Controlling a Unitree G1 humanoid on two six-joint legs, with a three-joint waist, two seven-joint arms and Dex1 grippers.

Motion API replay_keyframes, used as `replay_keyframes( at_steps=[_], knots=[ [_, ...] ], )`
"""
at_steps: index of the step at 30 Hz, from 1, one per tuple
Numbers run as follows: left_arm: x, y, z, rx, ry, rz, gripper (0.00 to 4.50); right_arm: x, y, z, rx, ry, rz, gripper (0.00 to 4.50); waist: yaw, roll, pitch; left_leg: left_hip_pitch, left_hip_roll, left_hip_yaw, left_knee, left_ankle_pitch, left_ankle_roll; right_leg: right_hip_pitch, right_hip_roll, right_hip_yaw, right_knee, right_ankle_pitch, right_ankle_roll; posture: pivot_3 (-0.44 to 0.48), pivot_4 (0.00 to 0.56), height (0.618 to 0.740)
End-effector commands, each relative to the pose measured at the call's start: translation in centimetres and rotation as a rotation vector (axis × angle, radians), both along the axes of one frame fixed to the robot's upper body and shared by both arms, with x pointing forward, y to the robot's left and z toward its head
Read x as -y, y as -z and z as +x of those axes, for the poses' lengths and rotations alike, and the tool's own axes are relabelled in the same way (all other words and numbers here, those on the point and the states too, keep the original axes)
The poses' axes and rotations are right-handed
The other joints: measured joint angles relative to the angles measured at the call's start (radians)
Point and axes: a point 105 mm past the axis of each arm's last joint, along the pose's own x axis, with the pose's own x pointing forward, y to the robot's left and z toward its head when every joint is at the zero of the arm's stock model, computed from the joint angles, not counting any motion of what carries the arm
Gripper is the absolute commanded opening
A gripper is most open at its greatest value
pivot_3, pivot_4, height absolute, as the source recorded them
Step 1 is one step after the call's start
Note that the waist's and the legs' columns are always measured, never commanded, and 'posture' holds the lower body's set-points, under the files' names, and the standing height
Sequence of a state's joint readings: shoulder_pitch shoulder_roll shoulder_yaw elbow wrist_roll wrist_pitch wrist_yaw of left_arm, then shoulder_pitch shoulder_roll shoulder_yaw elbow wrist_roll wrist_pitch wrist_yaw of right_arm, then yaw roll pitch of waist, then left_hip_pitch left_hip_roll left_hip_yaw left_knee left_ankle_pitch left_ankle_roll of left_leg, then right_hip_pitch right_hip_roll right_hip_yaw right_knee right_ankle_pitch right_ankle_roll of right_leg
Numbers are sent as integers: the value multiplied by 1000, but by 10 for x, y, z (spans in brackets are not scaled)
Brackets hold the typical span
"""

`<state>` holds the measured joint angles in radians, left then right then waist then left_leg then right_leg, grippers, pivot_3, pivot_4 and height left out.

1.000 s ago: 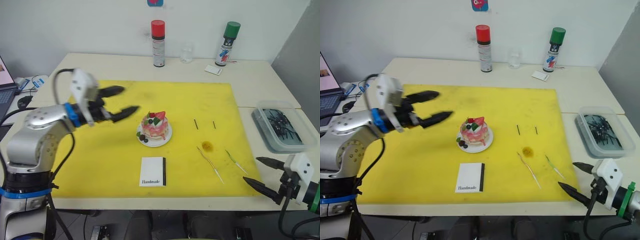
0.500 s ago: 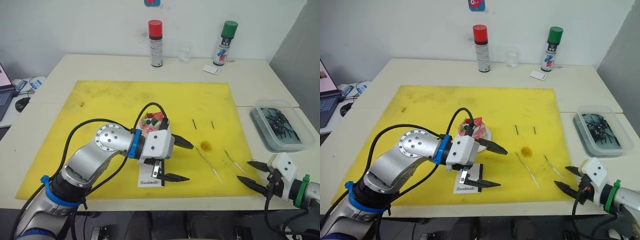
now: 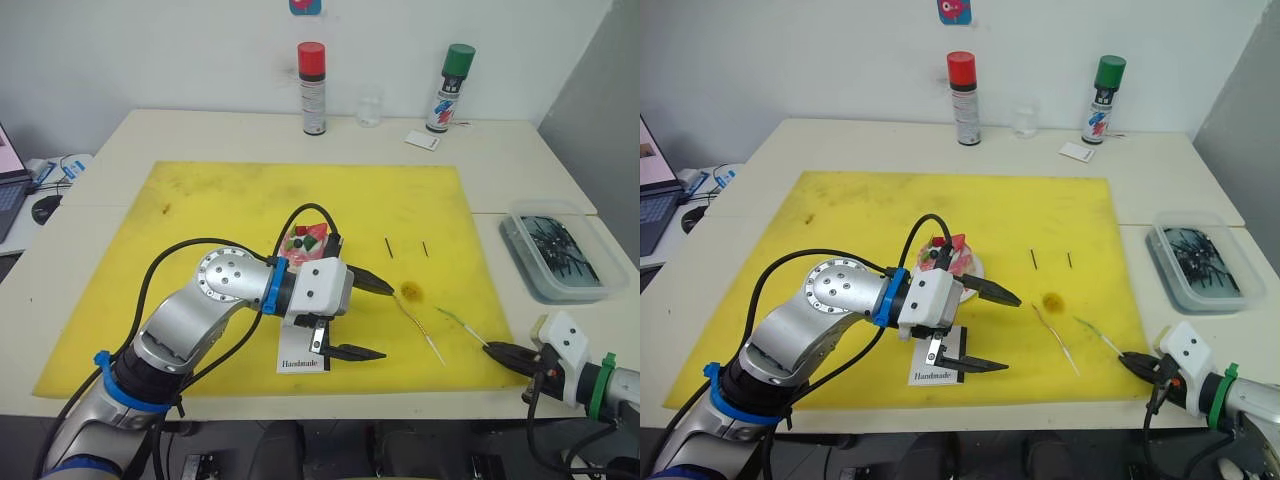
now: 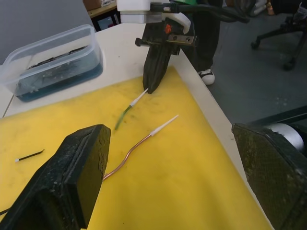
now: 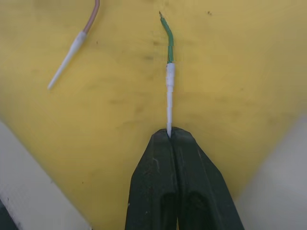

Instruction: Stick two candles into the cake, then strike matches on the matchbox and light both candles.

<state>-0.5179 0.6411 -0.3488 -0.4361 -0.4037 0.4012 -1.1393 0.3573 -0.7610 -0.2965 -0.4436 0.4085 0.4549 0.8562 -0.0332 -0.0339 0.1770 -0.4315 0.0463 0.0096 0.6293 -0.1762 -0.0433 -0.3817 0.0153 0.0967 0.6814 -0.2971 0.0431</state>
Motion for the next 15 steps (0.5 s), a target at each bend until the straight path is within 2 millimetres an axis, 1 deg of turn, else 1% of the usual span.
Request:
replay_keyframes(
  at_steps=[1,2,5,7,11,15],
  knots=[
    [2,-13,1,-147,-77,-183,4500,-16,-40,17,159,-4,130,35,-3,0,0,0,1,0,0,0,0,0,0,0,0,0,0,0,150,740],
    [2,-15,2,-199,-98,-222,4500,-20,-46,20,183,-6,160,35,-3,0,0,0,1,0,0,0,0,0,0,0,1,0,0,0,150,740],
    [1,-19,2,-422,-157,-351,3890,-35,-67,29,257,-35,221,0,0,1,0,0,1,-2,0,0,0,0,0,-2,1,1,2,0,150,740],
    [3,-20,7,-560,-221,-442,3257,-47,-80,34,303,-61,250,0,0,1,0,0,1,-3,0,0,0,1,0,-2,1,2,4,0,150,740],
    [10,-22,23,-734,-344,-569,1938,-63,-92,37,341,-93,272,0,6,1,0,-1,0,-5,0,0,0,1,0,-4,0,3,6,0,150,740],
    [16,-22,34,-818,-425,-651,1938,-75,-98,36,356,-127,289,0,5,1,0,-1,-1,-5,0,0,0,1,0,-3,0,3,6,0,150,740]
  ],
)
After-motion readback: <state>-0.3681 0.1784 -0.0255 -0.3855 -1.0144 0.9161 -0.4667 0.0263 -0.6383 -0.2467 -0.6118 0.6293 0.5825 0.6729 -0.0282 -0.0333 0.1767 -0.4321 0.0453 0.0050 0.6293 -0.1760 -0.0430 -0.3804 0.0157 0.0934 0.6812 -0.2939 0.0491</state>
